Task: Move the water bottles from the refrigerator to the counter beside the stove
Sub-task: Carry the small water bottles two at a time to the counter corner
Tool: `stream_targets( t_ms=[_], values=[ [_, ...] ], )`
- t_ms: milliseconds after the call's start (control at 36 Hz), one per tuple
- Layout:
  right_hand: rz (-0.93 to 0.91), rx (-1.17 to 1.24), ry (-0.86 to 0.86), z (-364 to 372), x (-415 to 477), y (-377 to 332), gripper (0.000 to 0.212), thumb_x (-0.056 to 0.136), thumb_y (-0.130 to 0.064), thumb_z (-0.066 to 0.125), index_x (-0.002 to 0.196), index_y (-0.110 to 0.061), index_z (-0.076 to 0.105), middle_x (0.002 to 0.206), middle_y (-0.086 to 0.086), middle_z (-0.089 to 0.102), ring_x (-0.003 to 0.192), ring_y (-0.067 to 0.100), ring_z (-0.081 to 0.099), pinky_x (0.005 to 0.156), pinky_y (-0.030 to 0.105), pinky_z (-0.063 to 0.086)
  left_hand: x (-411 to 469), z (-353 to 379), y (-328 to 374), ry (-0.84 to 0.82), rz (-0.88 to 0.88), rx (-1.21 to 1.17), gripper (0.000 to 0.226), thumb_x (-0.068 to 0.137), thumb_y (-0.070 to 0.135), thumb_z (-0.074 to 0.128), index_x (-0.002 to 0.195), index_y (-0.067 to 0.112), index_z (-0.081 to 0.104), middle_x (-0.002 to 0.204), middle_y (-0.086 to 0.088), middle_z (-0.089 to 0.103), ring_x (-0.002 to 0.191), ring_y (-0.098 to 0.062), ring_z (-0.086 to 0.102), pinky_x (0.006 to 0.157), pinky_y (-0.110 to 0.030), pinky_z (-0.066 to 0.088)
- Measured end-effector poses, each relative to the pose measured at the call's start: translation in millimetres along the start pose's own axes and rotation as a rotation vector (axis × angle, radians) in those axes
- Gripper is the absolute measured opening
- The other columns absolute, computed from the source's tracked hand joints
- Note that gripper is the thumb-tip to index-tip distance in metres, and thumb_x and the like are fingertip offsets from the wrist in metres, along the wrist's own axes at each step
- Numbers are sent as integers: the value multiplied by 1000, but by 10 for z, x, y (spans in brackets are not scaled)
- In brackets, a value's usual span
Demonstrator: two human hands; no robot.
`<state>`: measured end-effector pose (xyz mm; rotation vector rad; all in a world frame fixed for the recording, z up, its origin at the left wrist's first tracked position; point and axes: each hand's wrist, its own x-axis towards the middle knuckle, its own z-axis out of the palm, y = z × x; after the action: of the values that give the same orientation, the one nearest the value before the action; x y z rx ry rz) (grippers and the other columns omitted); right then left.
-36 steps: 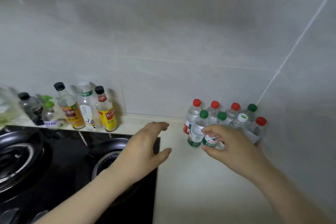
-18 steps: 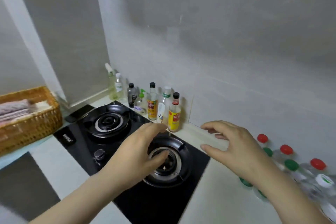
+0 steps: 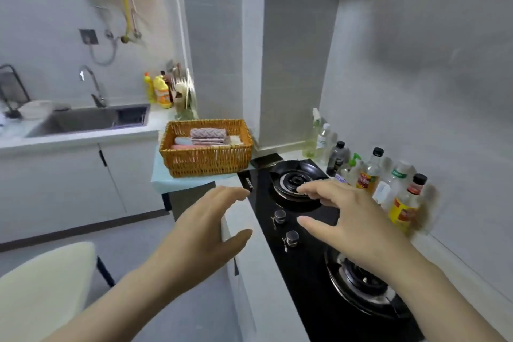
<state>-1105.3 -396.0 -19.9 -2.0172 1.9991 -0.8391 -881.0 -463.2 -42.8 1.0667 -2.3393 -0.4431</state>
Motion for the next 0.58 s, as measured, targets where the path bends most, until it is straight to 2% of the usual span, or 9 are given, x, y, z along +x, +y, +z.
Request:
stream_targets(
  t_ms=[56,139,278,361,472,583],
  values=[
    [-59,-3,-22,105,119,-198,41,82,-36,69,122,-38,57,116,-26,57,109,-6,53,96,18,45,-129,-166,-132,23,-44,20,53,82,37,68,129,37,43,122,28,42,114,5,45,94,-8,37],
    [-145,3,-57,286,287,-542,42,83,-37,68,123,-34,58,117,-25,57,110,-6,52,97,20,46,-357,-421,-385,65,-110,32,53,82,37,68,129,39,43,123,27,43,113,6,46,90,-4,35],
    [-289,8,-90,648,512,-1187,42,83,-39,68,123,-33,58,116,-23,58,108,-5,53,97,23,47,-807,-869,-786,167,-190,66,52,82,36,68,129,38,45,125,26,48,114,8,47,94,-5,36],
    [-361,9,-118,902,608,-1625,45,84,-40,68,126,-33,55,120,-21,57,110,-6,50,97,18,46,-1129,-1167,-1051,239,-238,95,51,82,37,68,129,36,48,124,24,52,114,4,50,98,-17,43],
    [-455,40,-155,1248,689,-2250,46,84,-39,68,127,-31,54,124,-19,57,111,-7,49,98,15,44,-1570,-1591,-1420,310,-273,154,51,80,51,59,129,38,47,122,29,50,114,11,47,97,-17,44],
    [-546,66,-190,1611,728,-2853,47,84,-40,66,128,-32,53,124,-19,56,108,-8,49,96,15,45,-2017,-1995,-1724,385,-322,166,56,76,57,51,127,35,50,122,27,53,114,12,47,96,-17,43]
  ],
)
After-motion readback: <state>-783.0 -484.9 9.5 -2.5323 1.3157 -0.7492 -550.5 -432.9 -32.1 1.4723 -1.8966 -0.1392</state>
